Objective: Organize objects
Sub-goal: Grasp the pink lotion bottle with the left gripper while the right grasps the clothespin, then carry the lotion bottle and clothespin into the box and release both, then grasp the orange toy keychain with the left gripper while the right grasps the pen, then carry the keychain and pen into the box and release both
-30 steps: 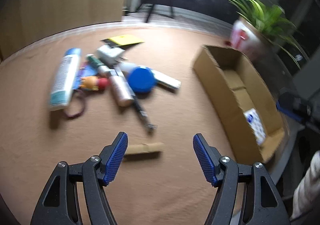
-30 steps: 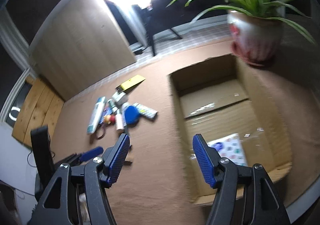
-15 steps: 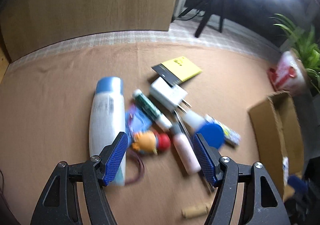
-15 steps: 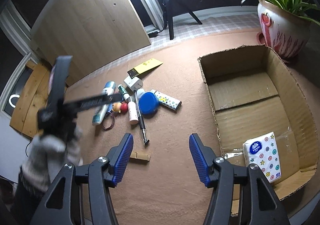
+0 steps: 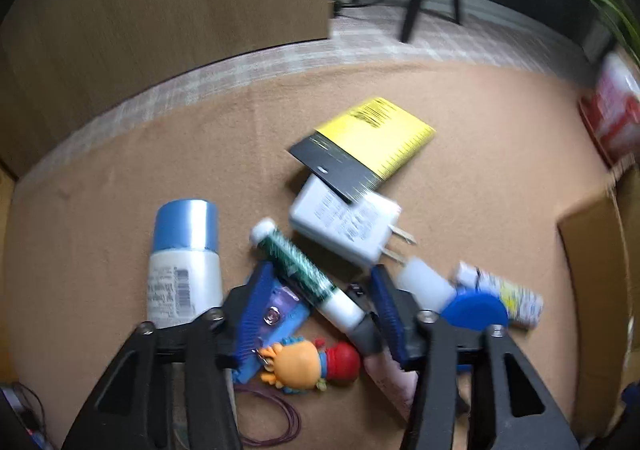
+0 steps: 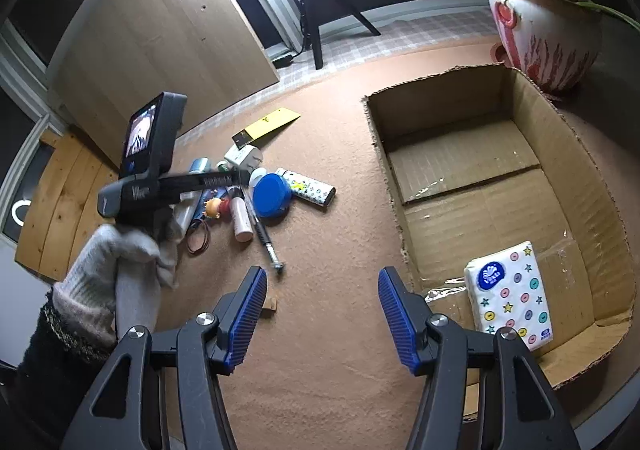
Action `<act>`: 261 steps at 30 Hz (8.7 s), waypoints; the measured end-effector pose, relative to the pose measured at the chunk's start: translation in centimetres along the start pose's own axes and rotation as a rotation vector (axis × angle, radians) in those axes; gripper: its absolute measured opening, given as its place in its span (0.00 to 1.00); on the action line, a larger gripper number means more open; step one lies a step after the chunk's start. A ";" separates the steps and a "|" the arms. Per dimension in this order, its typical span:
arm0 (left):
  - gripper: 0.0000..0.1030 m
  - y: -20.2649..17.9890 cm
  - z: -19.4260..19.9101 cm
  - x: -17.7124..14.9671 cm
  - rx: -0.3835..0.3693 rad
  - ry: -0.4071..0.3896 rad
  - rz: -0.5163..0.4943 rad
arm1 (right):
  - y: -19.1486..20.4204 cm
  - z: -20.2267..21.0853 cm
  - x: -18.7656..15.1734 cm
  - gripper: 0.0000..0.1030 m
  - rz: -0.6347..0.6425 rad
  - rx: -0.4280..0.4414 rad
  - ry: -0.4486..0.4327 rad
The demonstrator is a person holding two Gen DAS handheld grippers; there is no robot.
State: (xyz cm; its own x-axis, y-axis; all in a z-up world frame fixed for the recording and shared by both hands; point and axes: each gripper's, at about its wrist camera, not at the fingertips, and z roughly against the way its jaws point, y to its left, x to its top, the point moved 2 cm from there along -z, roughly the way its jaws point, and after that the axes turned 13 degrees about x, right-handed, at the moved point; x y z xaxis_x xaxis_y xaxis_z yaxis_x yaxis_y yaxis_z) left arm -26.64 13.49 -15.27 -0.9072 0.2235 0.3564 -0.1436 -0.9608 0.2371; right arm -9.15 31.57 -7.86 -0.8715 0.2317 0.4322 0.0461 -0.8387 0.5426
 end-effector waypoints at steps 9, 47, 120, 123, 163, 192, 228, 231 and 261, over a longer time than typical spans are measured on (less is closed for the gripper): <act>0.37 0.6 2.7 -5.3 -0.013 -0.056 -0.037 | 3.0 -2.8 -0.4 0.53 0.076 0.030 0.063; 0.36 6.1 6.8 -15.9 -0.139 -0.081 0.038 | 5.1 -11.3 -4.0 0.35 0.254 0.081 0.342; 0.21 -17.0 15.8 -6.1 -0.436 -0.205 -0.085 | -11.2 7.5 0.1 0.11 0.014 -0.221 -0.076; 0.21 -17.8 15.7 -5.9 -0.428 -0.202 -0.090 | -11.4 7.6 0.1 0.11 0.017 -0.225 -0.076; 0.53 3.0 9.2 -12.7 -0.216 -0.081 0.187 | 2.0 -1.3 1.2 0.65 0.278 -0.078 0.017; 0.53 9.1 2.3 -13.9 -0.136 0.017 0.218 | 9.4 -15.3 0.5 0.51 0.413 -0.050 0.295; 0.43 9.6 3.8 -16.0 -0.153 -0.030 0.274 | 7.5 -15.1 -1.6 0.09 0.337 -0.054 0.299; 0.41 9.7 4.5 -17.0 -0.173 -0.024 0.292 | 6.5 -13.9 -2.2 0.09 0.283 -0.037 0.280; 0.23 5.2 10.2 -15.8 -0.293 -0.099 0.256 | 2.9 -1.2 -1.4 0.09 0.209 -0.062 0.038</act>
State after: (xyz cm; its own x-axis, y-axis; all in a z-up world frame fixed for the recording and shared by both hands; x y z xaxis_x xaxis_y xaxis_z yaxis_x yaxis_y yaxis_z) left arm -9.02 6.63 -10.45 -0.8880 -0.0284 0.4590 -0.0375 -0.9903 -0.1338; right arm -8.37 28.23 -7.81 -0.8640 0.0320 0.5025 0.1986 -0.8954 0.3985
